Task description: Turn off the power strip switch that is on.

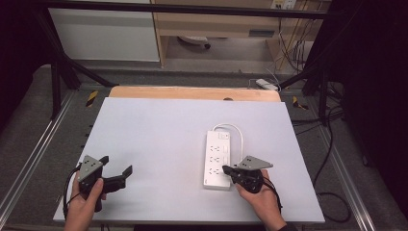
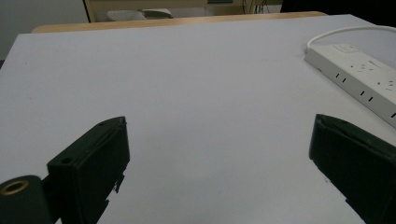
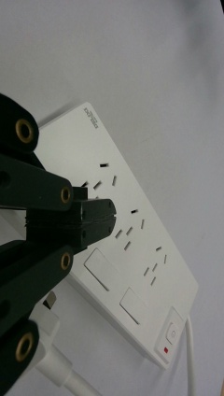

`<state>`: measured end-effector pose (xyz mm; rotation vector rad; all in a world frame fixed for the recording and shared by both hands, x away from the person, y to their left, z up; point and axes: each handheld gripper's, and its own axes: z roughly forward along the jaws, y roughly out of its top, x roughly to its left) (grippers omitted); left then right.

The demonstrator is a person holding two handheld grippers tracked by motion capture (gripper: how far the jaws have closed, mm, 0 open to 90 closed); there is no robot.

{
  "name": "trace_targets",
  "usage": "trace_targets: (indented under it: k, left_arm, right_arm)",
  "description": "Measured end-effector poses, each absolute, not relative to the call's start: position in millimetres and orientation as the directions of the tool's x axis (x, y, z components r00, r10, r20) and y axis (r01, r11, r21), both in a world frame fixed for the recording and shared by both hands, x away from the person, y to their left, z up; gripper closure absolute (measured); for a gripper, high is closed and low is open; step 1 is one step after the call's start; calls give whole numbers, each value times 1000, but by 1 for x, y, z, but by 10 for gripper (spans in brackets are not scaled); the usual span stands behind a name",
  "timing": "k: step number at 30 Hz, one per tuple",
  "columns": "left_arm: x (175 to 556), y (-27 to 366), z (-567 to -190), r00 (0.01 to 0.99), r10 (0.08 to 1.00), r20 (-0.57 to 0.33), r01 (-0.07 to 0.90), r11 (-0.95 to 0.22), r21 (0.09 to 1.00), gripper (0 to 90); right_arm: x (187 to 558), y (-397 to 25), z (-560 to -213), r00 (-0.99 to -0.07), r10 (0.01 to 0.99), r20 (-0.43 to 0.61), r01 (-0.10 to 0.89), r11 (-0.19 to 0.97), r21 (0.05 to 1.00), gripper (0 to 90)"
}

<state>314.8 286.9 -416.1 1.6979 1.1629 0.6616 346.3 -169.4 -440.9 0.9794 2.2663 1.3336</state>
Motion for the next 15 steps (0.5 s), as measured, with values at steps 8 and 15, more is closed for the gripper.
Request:
trace_targets:
  k: [8,15]
  left_arm:
    - [315,286,-416,402,913,-72,405,-107,908,54]
    - [315,286,-416,404,912,-68,404,-111,908,54]
  right_arm:
    - [348,-172,-438,-711,700,64,380,307,873,900]
    - [348,-173,-435,-713,697,72,372,290,882,900]
